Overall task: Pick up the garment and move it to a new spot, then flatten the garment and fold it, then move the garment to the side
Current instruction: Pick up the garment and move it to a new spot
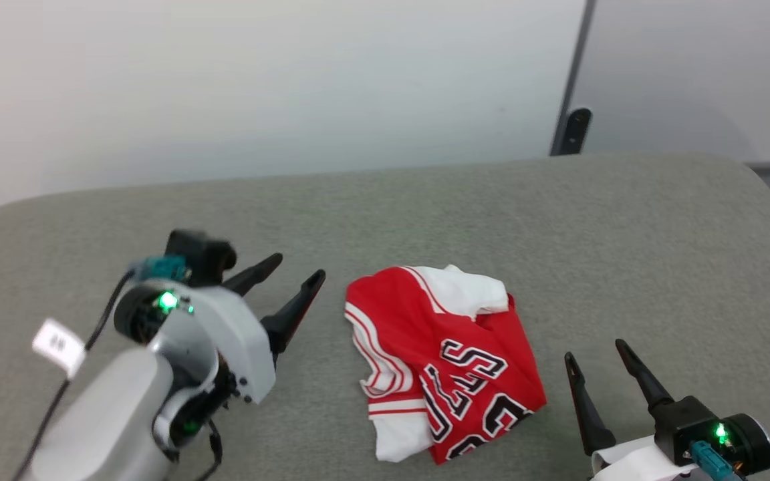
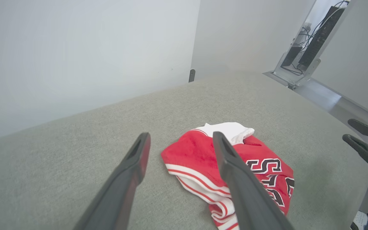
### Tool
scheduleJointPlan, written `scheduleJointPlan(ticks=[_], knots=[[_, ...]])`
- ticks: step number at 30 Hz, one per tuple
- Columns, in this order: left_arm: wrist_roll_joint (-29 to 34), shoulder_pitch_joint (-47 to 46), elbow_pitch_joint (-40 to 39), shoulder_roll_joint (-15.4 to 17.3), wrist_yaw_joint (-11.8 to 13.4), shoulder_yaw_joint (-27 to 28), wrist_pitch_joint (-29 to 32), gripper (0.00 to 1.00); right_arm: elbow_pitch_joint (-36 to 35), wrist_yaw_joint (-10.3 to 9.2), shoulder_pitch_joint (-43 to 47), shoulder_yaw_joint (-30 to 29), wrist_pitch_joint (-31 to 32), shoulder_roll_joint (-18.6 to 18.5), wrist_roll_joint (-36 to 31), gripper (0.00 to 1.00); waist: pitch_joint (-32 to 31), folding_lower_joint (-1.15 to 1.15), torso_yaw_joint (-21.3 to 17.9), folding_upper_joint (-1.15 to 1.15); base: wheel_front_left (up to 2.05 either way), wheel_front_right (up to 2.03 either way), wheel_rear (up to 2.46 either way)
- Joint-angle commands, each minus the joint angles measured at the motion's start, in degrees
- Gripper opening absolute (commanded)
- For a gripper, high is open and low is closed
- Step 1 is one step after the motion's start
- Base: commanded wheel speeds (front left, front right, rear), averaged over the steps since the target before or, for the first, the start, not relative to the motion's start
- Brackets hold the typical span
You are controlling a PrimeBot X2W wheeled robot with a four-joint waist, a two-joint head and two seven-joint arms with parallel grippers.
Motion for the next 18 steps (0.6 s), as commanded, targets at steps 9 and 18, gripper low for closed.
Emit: scheduleJointPlan(ticks=[9, 18], knots=[[1.4, 8.5, 5.1, -3.0, 0.7, 2.9, -18.8, 1.0, 0.1, -0.05, 2.5, 1.7, -0.1, 0.0, 0.3, 1.0, -3.8, 0.0, 4.6, 0.0, 0.0, 0.0, 0.0], [5.2, 15.6, 6.2, -6.2, 2.4, 5.2, -26.5, 1.0, -0.4, -0.06, 4.8, 2.2, -0.1, 0.0, -0.6, 1.0, -5.5, 0.0, 6.3, 0.0, 0.0, 0.0, 0.0]])
